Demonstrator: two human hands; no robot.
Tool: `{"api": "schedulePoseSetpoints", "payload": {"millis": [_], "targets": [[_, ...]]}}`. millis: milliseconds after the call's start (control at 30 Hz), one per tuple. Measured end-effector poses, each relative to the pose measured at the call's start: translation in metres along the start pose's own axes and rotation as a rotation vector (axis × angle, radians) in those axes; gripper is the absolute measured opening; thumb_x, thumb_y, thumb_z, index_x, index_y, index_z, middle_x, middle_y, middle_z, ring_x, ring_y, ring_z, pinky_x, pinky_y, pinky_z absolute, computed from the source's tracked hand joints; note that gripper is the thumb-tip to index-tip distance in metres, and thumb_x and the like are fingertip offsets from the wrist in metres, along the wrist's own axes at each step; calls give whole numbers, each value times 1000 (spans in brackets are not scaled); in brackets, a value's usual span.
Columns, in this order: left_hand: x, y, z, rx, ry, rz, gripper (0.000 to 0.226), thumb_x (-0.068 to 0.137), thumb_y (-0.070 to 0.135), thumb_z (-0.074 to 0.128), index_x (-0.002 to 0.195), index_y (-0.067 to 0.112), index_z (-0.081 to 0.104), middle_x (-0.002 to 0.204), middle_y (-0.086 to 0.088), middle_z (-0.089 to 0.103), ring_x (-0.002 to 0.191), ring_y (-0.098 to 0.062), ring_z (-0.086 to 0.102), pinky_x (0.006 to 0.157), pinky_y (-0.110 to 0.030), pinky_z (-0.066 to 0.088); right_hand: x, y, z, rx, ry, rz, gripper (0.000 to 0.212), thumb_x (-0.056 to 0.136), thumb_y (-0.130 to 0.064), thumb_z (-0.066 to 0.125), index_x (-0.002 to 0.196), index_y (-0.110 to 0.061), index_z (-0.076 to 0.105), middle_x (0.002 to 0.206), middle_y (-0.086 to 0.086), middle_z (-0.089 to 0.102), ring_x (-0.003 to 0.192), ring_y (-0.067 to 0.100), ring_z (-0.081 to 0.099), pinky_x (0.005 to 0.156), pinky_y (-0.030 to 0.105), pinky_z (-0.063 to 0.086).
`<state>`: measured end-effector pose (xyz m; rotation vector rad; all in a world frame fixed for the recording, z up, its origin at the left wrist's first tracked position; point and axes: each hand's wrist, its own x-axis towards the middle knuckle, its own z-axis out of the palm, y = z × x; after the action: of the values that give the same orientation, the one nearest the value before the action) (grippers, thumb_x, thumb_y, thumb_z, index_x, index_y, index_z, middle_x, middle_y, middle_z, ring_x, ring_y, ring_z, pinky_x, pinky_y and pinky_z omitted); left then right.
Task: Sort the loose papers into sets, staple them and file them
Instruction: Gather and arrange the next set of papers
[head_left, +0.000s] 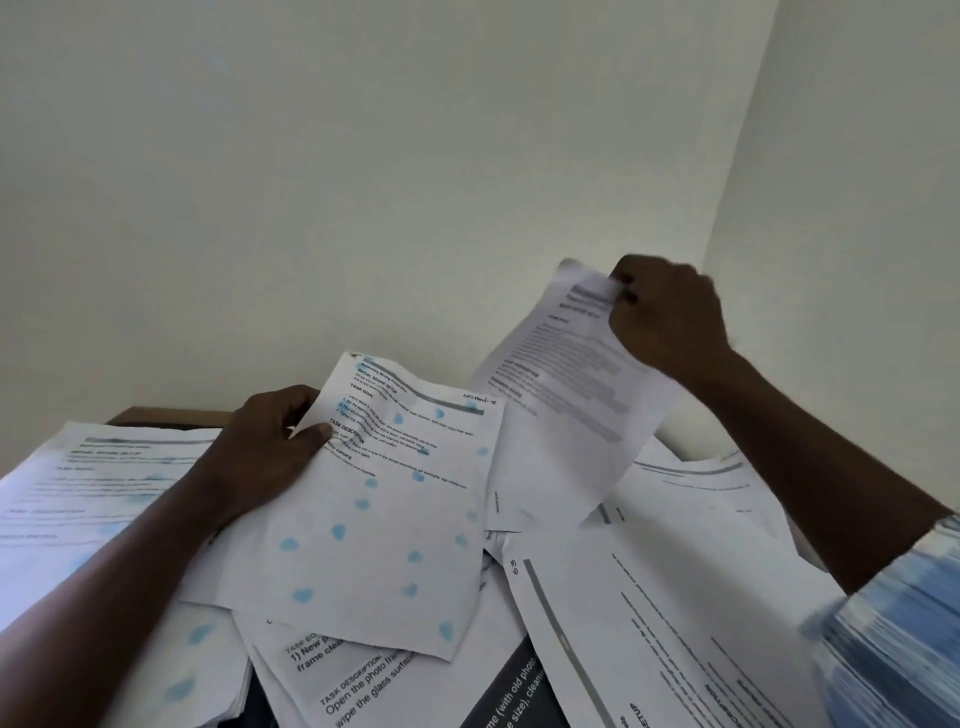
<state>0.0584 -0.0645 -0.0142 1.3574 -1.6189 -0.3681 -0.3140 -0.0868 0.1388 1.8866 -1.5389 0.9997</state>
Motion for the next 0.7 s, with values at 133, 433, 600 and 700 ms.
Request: {"api": "schedulePoseSetpoints", "payload": {"millis": [133, 433, 600, 700], "targets": [[-1, 3, 3, 41, 18, -15, 18, 96, 9, 67, 101, 25, 69, 88, 15, 73, 76, 9, 66, 64, -16, 44, 28, -11, -28, -21, 335, -67, 16, 80, -22, 38, 80, -19, 54, 79, 11, 66, 78, 39, 61, 82, 44, 40], [-2, 10, 5, -209, 71, -133, 16, 101, 4, 60, 104, 16, 69, 75, 8, 76, 62, 0, 70, 51, -16, 52, 61, -59, -14, 521, 116, 109, 27, 80, -35, 38, 57, -23, 46, 66, -2, 49, 79, 21, 54, 71, 30, 35], [0, 10, 1, -389, 47, -180, 14, 104, 8, 57, 99, 10, 71, 83, 4, 77, 69, -6, 66, 60, -22, 50, -4, -105, 71, 412, -382, 13, 39, 80, -49, 45, 101, -24, 67, 116, 4, 70, 113, 30, 62, 100, 39, 42], [1, 19, -3, -386, 33, -259, 30, 105, 37, 57, 94, 14, 72, 87, 2, 77, 66, -1, 65, 58, -14, 49, -32, -125, 108, 462, -508, -37, 39, 79, -43, 51, 112, -25, 64, 113, -1, 70, 110, 28, 62, 105, 40, 39]]}}
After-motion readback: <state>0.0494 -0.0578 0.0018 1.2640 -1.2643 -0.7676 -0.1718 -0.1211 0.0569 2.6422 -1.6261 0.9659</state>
